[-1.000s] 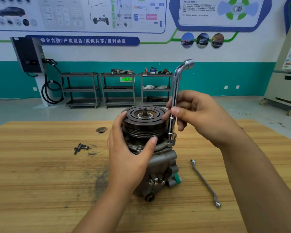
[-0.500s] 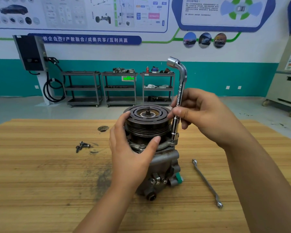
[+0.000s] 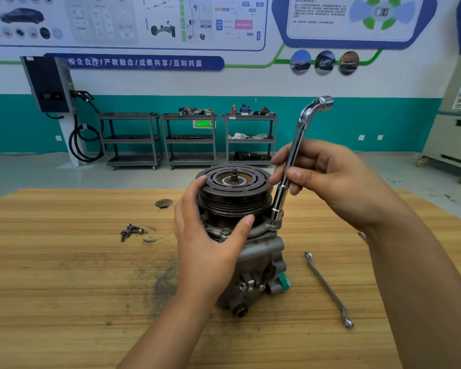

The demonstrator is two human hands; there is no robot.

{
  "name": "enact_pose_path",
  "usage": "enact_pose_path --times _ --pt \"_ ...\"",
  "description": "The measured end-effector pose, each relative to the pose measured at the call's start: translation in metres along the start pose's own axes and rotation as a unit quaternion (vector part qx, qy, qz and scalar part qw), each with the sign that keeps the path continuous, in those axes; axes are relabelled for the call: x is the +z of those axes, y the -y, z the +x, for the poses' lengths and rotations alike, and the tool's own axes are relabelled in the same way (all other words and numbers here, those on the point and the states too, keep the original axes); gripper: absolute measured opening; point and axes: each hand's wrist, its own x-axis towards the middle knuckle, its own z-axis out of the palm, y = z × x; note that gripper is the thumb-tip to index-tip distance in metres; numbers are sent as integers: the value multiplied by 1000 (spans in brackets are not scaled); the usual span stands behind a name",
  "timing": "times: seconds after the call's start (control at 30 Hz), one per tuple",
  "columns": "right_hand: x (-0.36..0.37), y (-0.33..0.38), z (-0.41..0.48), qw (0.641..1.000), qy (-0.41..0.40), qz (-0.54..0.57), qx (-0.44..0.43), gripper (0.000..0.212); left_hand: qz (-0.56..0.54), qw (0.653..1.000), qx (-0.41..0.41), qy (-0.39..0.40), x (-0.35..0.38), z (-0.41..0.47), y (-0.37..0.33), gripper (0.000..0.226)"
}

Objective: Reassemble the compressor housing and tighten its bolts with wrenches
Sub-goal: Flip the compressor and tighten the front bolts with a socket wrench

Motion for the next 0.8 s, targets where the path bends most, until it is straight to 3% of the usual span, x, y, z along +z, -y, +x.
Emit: enact_pose_path --times 0.3,0.37,0.57,0.73,0.8 --pt "15 -2 3 997 -70 -22 -1 16 -3 1000 -2 -1 0 0 0 70" --pt "18 -2 4 998 -58 -30 -4 11 -3 1000 -1 -1 0 0 0 70" --pt "14 1 2 1000 9 4 14 25 3 1000 -2 0 0 0 1 70" --pt "19 -3 4 996 -80 -43 12 15 0 1000 -3 3 0 0 0 70" --pt "18 -3 3 996 -76 -36 13 11 -2 1000 -2 3 0 0 0 69"
